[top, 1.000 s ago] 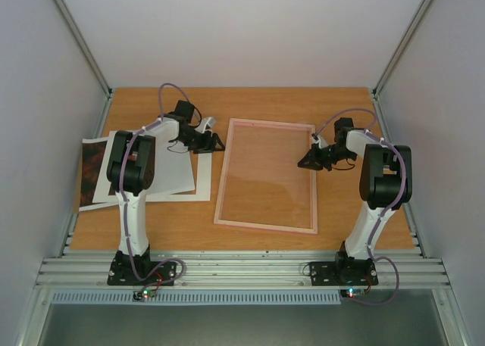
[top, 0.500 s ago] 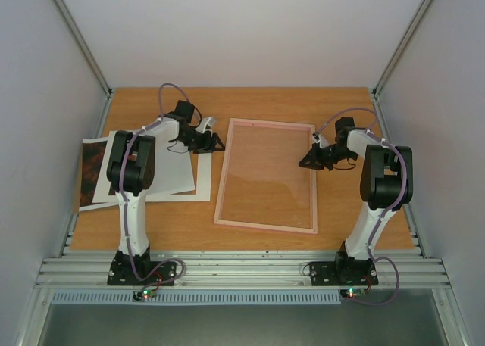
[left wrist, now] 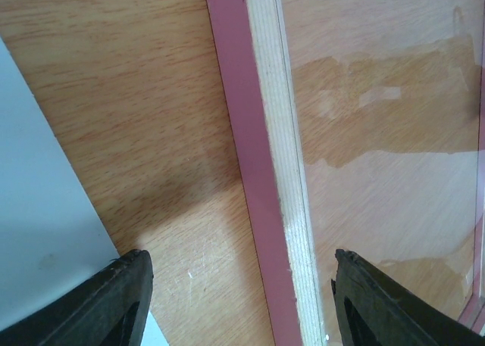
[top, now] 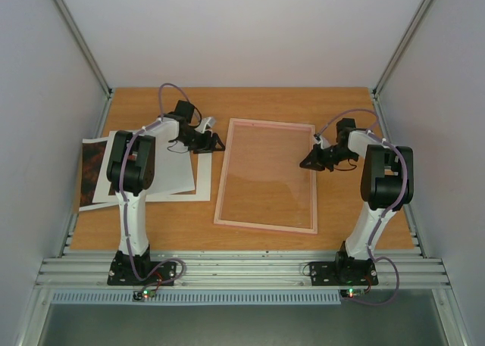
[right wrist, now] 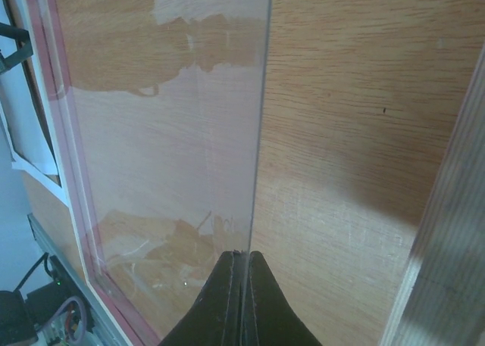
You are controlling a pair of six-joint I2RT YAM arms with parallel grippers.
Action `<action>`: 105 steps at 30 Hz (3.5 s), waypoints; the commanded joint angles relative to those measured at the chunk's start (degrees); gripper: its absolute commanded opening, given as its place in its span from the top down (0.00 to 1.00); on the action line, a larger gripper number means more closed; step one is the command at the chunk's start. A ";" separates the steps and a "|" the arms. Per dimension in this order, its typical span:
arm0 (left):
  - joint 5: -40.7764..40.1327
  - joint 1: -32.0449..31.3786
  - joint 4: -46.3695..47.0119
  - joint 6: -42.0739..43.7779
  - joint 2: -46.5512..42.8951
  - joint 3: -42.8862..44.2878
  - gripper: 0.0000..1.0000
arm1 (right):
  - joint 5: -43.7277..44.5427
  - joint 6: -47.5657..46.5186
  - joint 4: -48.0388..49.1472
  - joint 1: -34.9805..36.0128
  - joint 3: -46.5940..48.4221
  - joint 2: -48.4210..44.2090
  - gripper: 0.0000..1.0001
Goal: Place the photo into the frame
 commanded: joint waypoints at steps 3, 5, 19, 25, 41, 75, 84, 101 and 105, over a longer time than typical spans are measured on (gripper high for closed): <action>-2.24 -0.10 0.31 -0.19 0.88 0.70 0.33 | 0.66 -1.13 -0.18 -0.41 -1.02 -2.67 0.99; -2.24 -0.13 0.30 -0.19 0.89 0.70 0.33 | 0.50 -0.89 -0.17 -0.41 -1.06 -2.58 0.99; -2.42 -0.11 0.36 -0.21 0.76 0.44 0.33 | 0.92 -0.86 0.26 -0.41 -1.45 -3.01 0.99; -2.42 -0.05 0.43 -0.26 0.64 0.26 0.33 | 1.20 -0.63 0.41 -0.50 -1.81 -3.25 0.99; -2.60 -0.05 0.23 -0.12 0.80 0.08 0.33 | 1.73 -0.18 0.66 -0.67 -1.85 -3.68 0.99; -2.58 -0.05 0.45 -0.91 1.07 0.01 0.33 | 2.77 4.25 2.20 0.99 -0.88 -3.85 0.74; -2.78 -0.02 0.63 -1.18 1.24 0.08 0.33 | 7.46 3.87 0.26 1.00 -0.10 -5.90 0.52; -3.47 -0.01 0.84 -1.35 1.24 0.43 0.33 | 15.86 -0.40 -6.37 0.69 4.86 -7.54 0.42; -3.64 -0.05 0.89 -1.11 0.70 0.28 0.33 | 16.75 -0.80 -6.96 0.17 4.83 -6.79 0.46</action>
